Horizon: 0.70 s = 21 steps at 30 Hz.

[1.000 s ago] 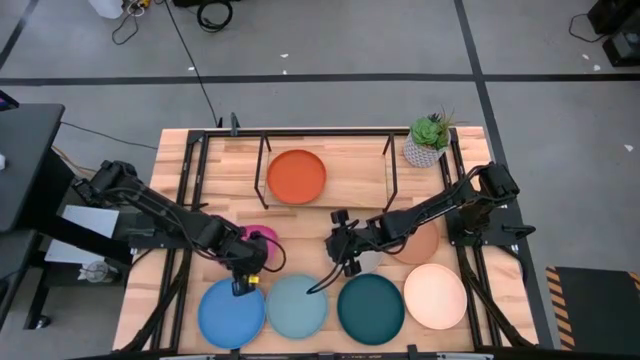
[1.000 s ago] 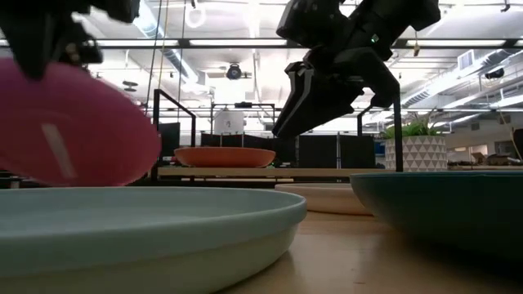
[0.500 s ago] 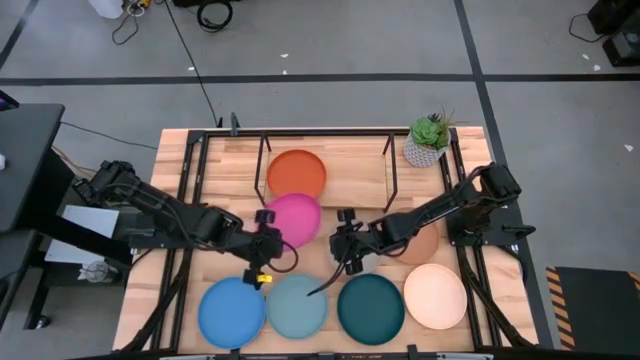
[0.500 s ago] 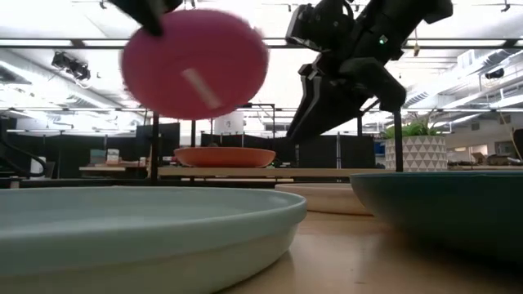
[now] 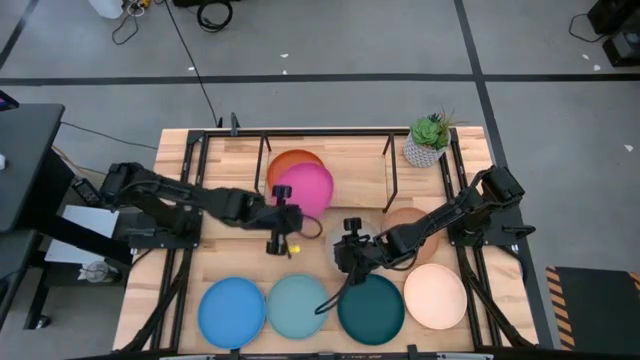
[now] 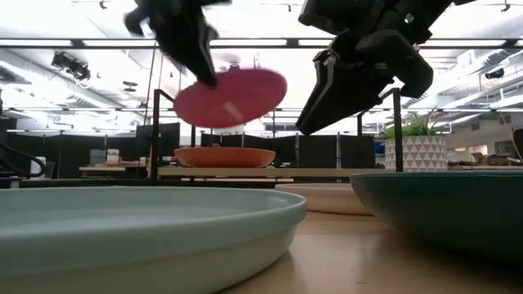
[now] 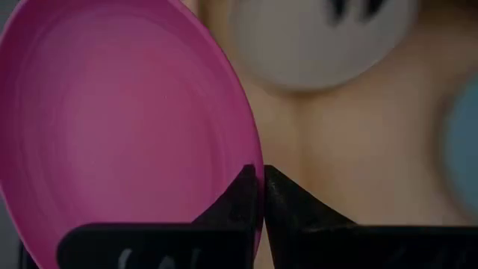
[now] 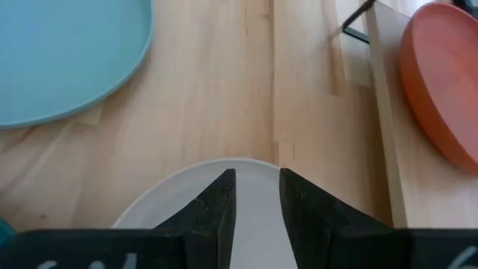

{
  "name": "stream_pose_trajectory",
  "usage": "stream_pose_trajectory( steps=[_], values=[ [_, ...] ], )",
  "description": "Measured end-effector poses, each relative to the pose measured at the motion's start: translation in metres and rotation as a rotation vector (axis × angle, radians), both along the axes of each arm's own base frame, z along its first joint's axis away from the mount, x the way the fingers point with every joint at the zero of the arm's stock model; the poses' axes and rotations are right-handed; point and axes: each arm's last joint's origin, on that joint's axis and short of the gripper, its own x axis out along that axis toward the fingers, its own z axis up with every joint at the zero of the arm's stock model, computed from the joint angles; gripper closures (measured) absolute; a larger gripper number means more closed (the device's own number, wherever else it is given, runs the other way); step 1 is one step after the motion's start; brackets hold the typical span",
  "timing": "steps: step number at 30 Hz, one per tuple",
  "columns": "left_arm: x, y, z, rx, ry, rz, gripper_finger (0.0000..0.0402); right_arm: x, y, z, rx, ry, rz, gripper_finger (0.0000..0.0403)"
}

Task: Place and stack plates onto a shelf
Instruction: Stack the pink plate on the orange plate

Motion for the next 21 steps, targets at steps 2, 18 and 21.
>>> stream_pose_trajectory(
  steps=[2, 18, 21],
  values=[
    [0.003, 0.011, -0.009, 0.008, 0.048, 0.037, 0.0383, -0.001, 0.002, 0.0, -0.005, -0.004, -0.013, 0.0292],
    [0.018, 0.054, -0.045, 0.077, 0.2, 0.196, 0.0338, -0.005, 0.011, -0.001, 0.04, -0.016, -0.037, 0.0292],
    [0.018, 0.053, -0.043, 0.079, 0.176, 0.197, 0.0303, -0.006, 0.011, -0.001, 0.045, -0.017, -0.042, 0.0292]
  ],
)
